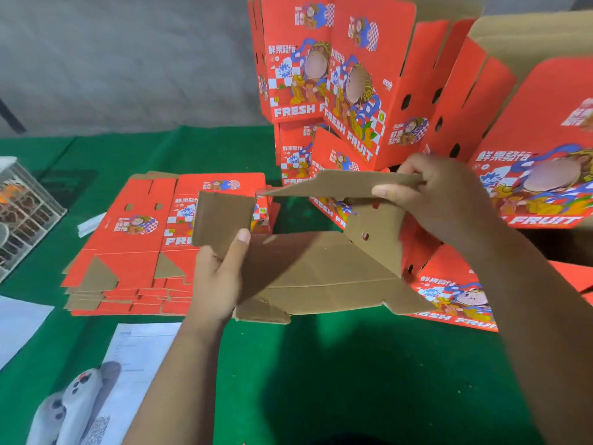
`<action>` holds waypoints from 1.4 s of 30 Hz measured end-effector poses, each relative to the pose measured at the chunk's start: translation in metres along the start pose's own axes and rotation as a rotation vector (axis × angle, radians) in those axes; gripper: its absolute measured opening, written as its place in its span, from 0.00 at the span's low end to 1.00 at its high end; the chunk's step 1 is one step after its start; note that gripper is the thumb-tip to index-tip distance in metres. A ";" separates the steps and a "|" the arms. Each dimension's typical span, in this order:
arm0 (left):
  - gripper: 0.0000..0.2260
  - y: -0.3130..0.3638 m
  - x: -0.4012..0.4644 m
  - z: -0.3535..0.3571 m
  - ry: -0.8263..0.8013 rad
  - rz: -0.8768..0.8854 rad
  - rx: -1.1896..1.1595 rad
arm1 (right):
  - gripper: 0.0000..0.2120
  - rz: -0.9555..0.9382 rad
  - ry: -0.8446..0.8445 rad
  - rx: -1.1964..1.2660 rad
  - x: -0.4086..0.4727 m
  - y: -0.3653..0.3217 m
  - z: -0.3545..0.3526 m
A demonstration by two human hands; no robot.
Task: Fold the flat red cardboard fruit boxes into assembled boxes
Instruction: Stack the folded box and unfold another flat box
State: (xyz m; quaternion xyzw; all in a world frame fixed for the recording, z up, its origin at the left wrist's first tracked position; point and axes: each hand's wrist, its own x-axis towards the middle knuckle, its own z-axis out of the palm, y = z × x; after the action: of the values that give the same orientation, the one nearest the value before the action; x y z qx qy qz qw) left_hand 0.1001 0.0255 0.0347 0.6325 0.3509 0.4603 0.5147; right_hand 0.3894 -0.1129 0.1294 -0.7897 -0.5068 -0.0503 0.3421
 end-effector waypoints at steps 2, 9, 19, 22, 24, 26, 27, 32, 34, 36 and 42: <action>0.08 0.018 0.008 0.006 -0.004 0.029 -0.073 | 0.23 0.013 0.062 -0.058 0.006 0.000 -0.013; 0.10 0.048 0.030 0.041 0.009 -0.143 -0.261 | 0.15 0.041 -0.023 -0.052 0.010 0.006 -0.011; 0.11 0.040 0.039 0.065 0.081 -0.248 -0.418 | 0.15 0.123 -0.082 -0.013 0.027 0.013 -0.033; 0.11 0.012 0.034 0.063 0.082 -0.324 -0.367 | 0.10 0.165 -0.131 0.000 0.024 0.018 -0.016; 0.09 -0.008 0.029 0.060 0.083 -0.372 -0.325 | 0.06 0.203 -0.196 0.046 0.022 0.026 0.000; 0.09 -0.021 0.026 0.054 0.089 -0.402 -0.347 | 0.03 0.213 -0.292 0.014 0.018 0.038 0.011; 0.09 -0.024 0.027 0.052 0.083 -0.379 -0.329 | 0.07 0.210 -0.320 -0.008 0.016 0.043 0.015; 0.09 -0.029 0.046 0.042 0.158 -0.326 -0.274 | 0.18 0.057 -0.090 0.047 0.007 0.046 0.015; 0.08 -0.036 0.053 0.034 0.225 -0.360 -0.257 | 0.12 0.056 -0.042 0.136 -0.004 0.048 0.016; 0.09 -0.039 0.054 0.031 0.239 -0.320 -0.231 | 0.08 0.146 -0.079 0.314 -0.017 0.050 0.019; 0.42 -0.040 0.054 0.036 0.374 -0.232 -0.400 | 0.08 0.339 -0.012 0.587 -0.034 0.064 0.024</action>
State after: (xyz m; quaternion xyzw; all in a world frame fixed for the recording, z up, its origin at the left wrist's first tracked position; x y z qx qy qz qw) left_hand 0.1524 0.0718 0.0064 0.3783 0.4121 0.5669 0.6047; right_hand 0.4199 -0.1406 0.0650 -0.7308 -0.3632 0.1597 0.5554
